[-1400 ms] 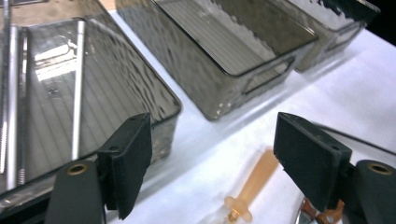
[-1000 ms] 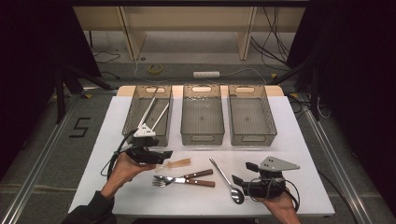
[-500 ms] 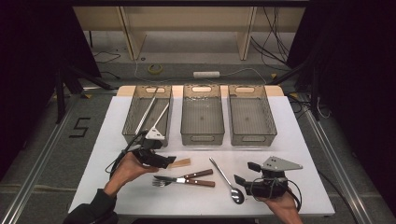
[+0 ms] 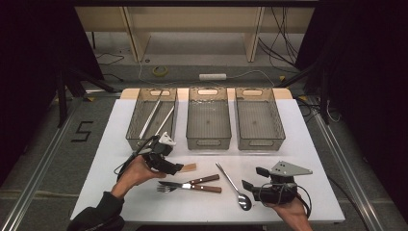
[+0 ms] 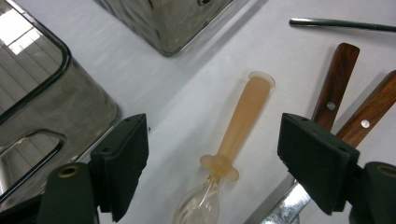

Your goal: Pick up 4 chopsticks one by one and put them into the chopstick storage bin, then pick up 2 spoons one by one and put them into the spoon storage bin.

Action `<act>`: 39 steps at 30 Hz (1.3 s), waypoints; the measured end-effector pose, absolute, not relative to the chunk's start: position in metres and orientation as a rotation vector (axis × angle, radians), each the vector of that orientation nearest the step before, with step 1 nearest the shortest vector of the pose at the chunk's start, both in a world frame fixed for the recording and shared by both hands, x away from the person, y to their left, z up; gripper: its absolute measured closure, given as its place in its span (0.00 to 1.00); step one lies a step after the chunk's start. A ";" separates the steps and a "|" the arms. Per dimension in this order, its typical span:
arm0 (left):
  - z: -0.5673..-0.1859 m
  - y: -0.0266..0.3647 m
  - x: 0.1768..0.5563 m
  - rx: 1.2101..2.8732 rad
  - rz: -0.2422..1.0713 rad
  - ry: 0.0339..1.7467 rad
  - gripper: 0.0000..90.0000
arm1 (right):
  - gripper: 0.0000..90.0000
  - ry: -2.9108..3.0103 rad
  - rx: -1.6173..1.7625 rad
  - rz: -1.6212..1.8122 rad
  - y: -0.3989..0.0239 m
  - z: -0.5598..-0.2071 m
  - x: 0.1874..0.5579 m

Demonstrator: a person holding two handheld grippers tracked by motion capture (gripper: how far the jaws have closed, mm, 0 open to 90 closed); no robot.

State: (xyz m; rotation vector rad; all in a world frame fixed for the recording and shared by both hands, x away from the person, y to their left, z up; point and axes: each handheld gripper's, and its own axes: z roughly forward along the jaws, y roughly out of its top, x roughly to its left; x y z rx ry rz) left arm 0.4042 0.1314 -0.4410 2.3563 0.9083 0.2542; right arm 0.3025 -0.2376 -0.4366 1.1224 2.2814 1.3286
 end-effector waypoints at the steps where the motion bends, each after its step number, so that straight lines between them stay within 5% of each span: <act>1: -0.441 0.131 0.405 2.360 0.251 0.906 0.28 | 0.32 2.281 1.123 1.329 -0.238 -0.437 0.302; 39: -0.459 0.117 0.417 2.580 0.172 0.832 0.51 | 0.32 2.281 1.119 1.300 -0.236 -0.437 0.302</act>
